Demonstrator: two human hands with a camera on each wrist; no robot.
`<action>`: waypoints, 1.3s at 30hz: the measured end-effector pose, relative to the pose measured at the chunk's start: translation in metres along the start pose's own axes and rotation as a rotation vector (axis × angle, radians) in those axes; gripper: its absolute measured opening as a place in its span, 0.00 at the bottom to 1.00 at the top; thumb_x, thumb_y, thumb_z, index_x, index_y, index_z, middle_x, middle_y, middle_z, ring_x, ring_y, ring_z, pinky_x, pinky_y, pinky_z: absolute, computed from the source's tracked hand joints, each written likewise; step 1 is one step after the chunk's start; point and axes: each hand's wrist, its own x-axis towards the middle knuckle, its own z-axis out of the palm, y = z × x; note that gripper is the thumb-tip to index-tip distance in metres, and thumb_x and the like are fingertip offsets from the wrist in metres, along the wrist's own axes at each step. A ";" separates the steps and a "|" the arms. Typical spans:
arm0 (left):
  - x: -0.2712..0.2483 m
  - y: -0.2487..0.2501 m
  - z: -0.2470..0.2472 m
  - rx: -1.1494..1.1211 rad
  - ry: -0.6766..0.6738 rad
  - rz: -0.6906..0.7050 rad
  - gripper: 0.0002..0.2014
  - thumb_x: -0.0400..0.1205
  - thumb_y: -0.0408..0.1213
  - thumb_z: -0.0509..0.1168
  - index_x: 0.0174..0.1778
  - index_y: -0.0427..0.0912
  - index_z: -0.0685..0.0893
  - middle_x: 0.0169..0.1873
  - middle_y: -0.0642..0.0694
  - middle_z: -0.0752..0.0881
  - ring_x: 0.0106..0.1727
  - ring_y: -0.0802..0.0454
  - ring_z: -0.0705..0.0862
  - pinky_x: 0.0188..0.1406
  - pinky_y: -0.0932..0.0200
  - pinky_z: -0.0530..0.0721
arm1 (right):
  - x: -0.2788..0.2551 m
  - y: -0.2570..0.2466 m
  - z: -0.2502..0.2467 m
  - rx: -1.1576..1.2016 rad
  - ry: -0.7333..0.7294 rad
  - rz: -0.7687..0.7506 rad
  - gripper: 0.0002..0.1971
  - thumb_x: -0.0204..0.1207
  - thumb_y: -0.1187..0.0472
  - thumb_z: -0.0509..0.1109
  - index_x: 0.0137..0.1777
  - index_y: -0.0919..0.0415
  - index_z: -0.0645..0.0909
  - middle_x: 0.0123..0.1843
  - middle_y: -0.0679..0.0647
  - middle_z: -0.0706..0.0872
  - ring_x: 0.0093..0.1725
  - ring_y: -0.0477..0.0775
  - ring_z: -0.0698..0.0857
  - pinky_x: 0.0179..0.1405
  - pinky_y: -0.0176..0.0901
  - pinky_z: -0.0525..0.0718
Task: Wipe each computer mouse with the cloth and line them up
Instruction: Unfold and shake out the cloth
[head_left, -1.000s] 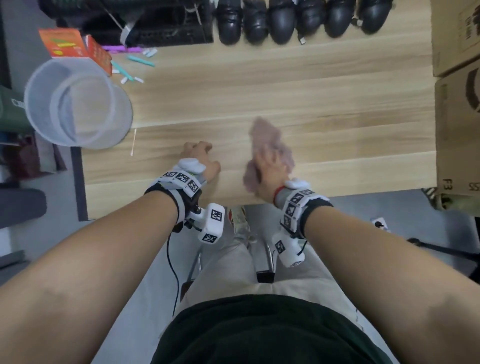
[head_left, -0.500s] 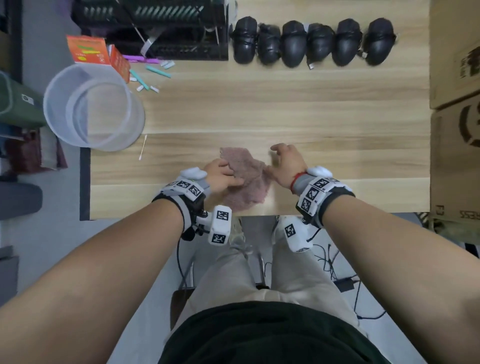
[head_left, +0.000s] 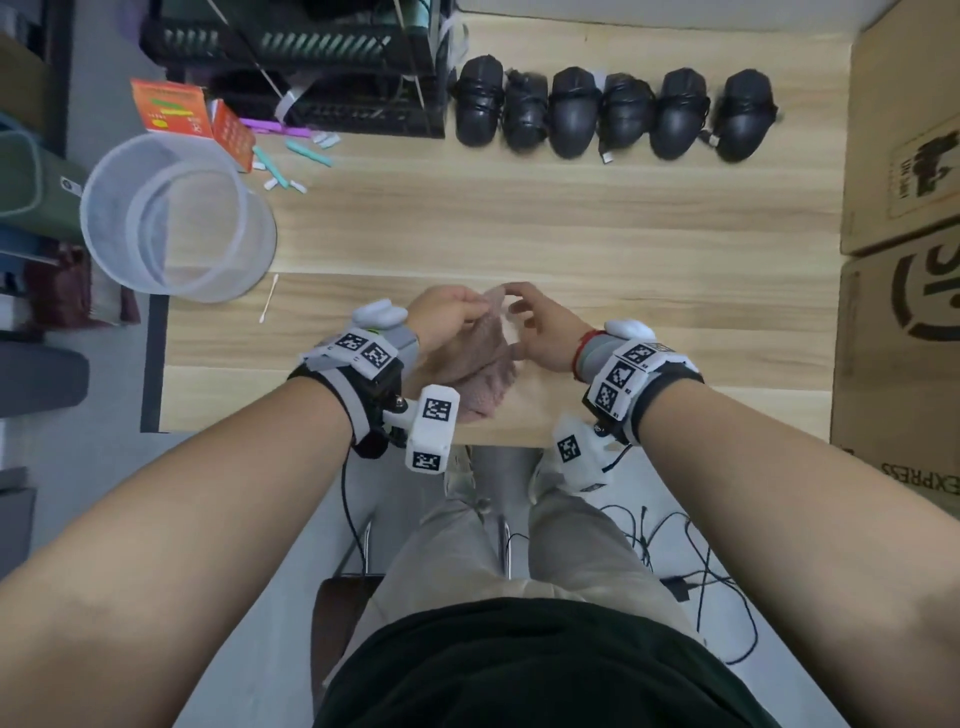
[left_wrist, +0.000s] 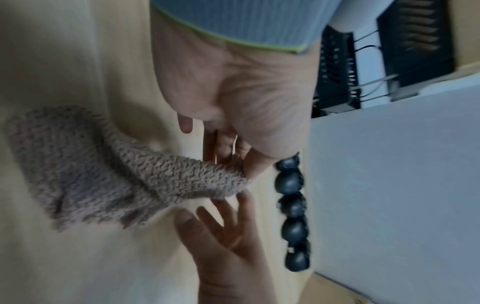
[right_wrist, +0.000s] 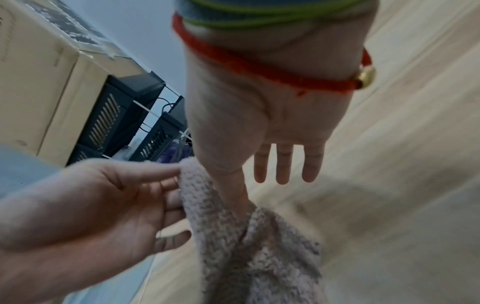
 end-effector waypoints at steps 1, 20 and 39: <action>-0.001 0.008 -0.002 -0.032 -0.004 0.039 0.11 0.86 0.34 0.65 0.37 0.48 0.83 0.40 0.47 0.87 0.46 0.47 0.84 0.52 0.52 0.80 | 0.001 -0.001 -0.003 -0.027 -0.020 -0.060 0.31 0.70 0.60 0.80 0.72 0.51 0.75 0.67 0.53 0.82 0.64 0.56 0.82 0.67 0.57 0.81; -0.039 0.096 -0.035 -0.063 0.027 0.348 0.12 0.90 0.33 0.58 0.41 0.48 0.76 0.33 0.50 0.80 0.31 0.58 0.75 0.28 0.63 0.73 | -0.019 -0.057 -0.082 -0.200 0.063 -0.282 0.46 0.53 0.28 0.82 0.73 0.24 0.67 0.69 0.55 0.72 0.73 0.57 0.71 0.75 0.53 0.70; -0.048 0.103 -0.067 0.010 0.273 0.421 0.08 0.83 0.37 0.67 0.38 0.51 0.79 0.40 0.53 0.82 0.42 0.59 0.78 0.43 0.65 0.74 | -0.033 -0.087 -0.111 -0.078 0.151 -0.208 0.13 0.77 0.52 0.78 0.44 0.61 0.82 0.29 0.51 0.79 0.24 0.44 0.73 0.25 0.36 0.72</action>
